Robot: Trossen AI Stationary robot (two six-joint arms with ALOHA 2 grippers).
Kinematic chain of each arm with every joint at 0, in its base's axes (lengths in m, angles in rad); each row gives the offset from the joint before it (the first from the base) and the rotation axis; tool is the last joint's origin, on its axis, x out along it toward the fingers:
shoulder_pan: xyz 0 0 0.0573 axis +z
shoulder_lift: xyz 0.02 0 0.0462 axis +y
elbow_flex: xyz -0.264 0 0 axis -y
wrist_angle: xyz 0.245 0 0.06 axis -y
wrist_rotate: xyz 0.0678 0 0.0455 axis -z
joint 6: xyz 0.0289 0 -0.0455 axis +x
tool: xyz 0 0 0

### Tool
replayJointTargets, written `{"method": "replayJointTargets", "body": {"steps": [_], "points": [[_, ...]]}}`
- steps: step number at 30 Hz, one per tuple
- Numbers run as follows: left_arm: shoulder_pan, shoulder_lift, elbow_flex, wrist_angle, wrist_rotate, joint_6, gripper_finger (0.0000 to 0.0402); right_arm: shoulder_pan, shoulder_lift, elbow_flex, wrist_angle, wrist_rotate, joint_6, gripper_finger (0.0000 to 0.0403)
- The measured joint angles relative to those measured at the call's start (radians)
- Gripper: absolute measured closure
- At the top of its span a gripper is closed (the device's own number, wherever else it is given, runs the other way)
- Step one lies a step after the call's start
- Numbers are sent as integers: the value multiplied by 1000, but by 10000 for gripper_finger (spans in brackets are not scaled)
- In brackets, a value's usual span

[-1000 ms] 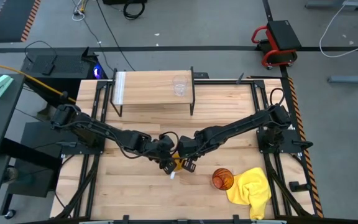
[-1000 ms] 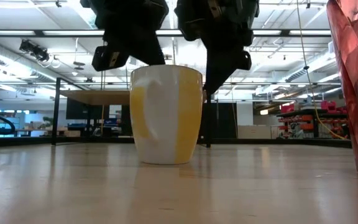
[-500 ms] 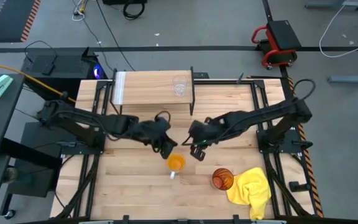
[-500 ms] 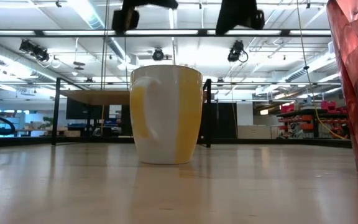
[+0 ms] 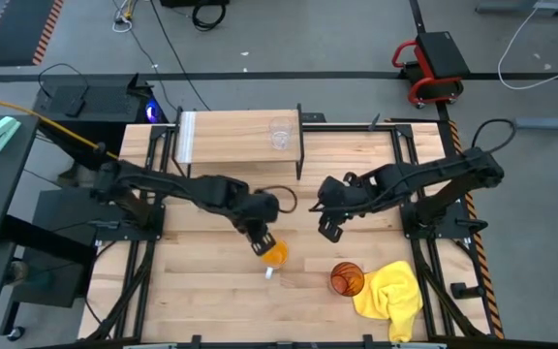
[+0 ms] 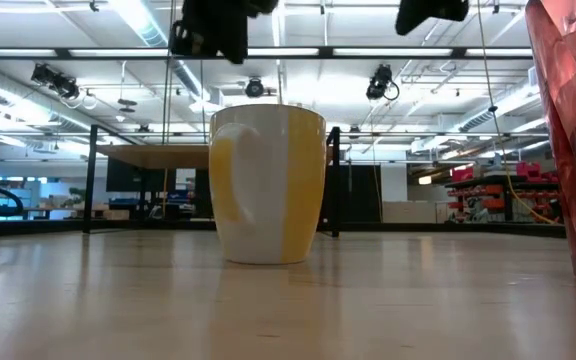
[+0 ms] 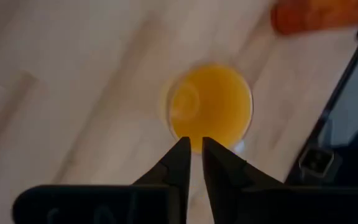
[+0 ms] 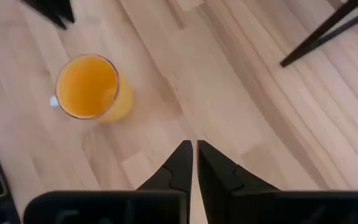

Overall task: Stack small to large cups/mugs on shelf
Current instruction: Put the yellow mug on the shelf

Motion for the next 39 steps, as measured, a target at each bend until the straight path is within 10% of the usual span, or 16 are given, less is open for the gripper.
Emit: {"method": "replayJointTargets", "body": {"steps": [39], "points": [[31, 193, 25, 38, 17, -24, 280, 92, 15, 0, -3, 69, 19, 357]]}}
